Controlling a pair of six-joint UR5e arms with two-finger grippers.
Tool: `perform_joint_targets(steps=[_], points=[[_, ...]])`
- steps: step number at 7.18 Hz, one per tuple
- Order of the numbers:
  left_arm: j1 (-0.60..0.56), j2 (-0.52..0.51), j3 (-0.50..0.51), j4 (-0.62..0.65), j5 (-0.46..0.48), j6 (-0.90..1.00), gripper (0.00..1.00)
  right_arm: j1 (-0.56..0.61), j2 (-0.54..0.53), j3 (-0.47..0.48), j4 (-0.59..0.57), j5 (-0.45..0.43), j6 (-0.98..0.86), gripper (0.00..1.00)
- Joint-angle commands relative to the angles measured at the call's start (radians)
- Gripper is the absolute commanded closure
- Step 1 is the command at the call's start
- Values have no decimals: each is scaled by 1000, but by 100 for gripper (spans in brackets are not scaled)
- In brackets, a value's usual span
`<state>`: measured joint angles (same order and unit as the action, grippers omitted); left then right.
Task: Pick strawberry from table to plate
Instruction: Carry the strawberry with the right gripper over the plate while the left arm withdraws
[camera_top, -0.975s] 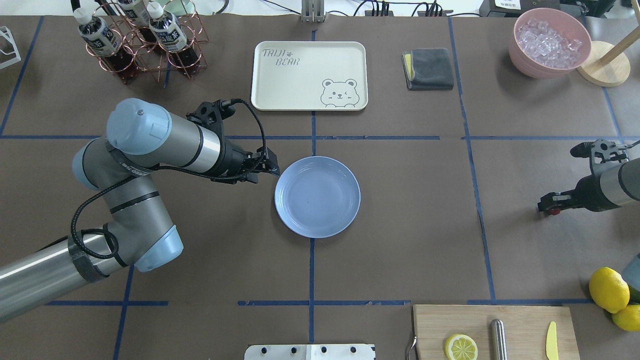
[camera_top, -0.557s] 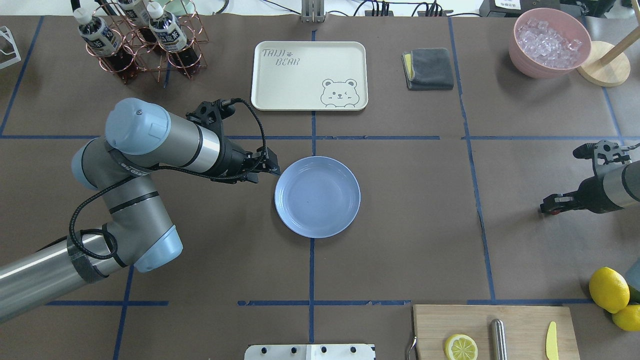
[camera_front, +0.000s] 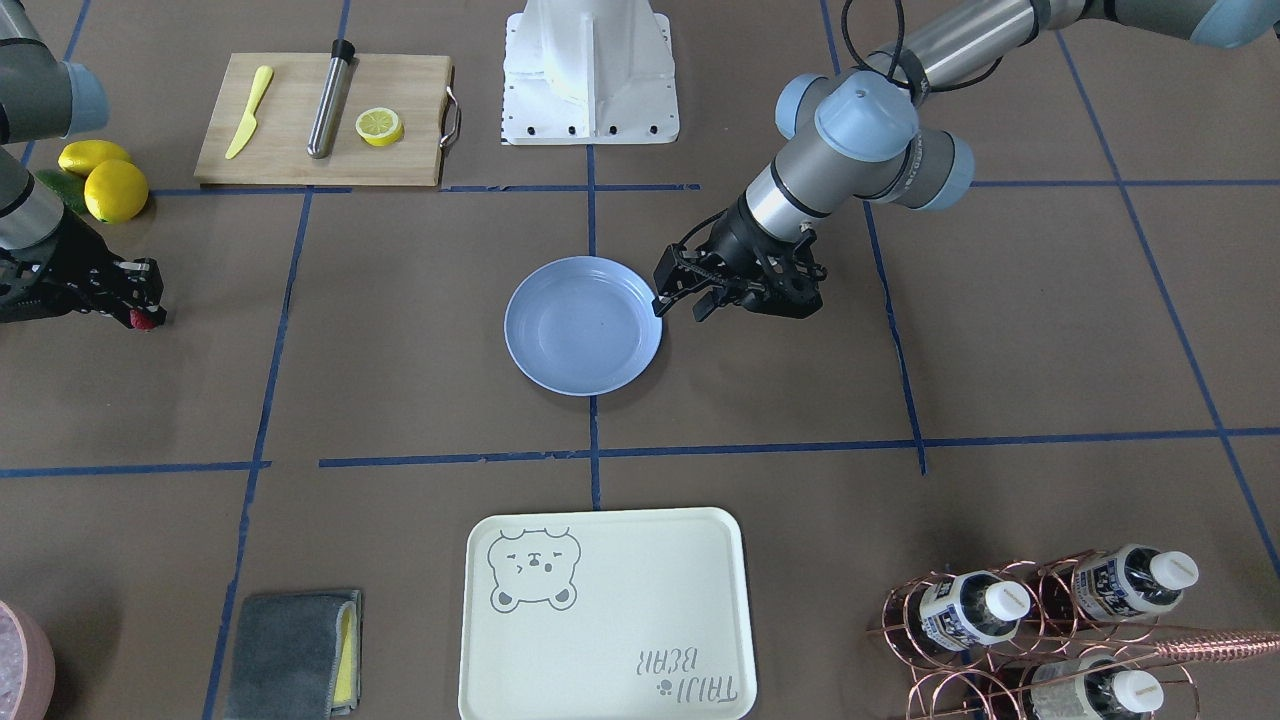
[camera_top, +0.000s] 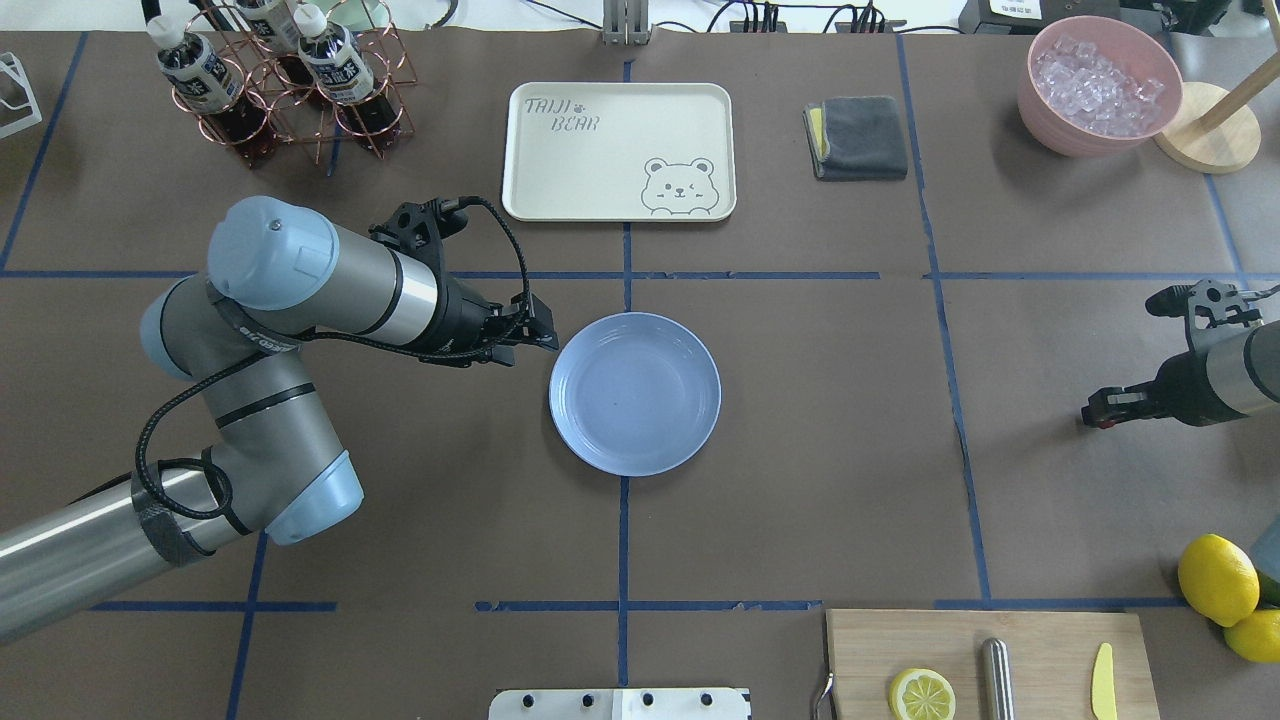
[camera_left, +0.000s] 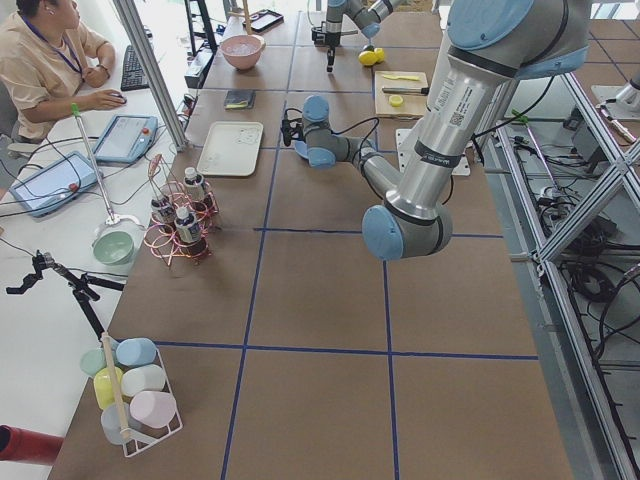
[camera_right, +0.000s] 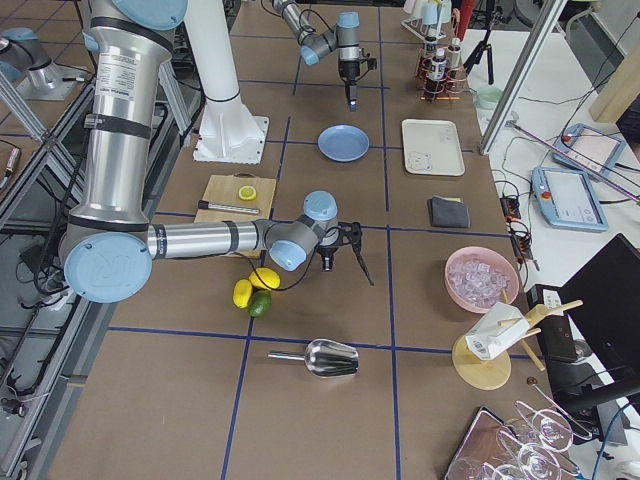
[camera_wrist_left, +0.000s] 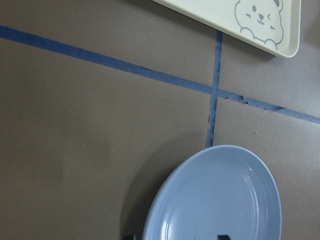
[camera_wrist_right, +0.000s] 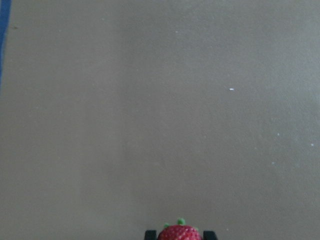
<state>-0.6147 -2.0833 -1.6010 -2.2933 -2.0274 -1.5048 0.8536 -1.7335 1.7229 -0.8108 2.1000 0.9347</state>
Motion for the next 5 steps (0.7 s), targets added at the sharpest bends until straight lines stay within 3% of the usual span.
perform_joint_targets(steps=[1, 3, 5], points=[[-8, 3, -28, 0, -2, 0, 37, -11, 37, 87, -8, -2, 161, 100], [-42, 95, -104, 0, -10, 11, 37, -77, 194, 90, -36, -18, 313, 100], [-106, 175, -126, 2, -16, 186, 37, -152, 447, 92, -274, -55, 479, 100]])
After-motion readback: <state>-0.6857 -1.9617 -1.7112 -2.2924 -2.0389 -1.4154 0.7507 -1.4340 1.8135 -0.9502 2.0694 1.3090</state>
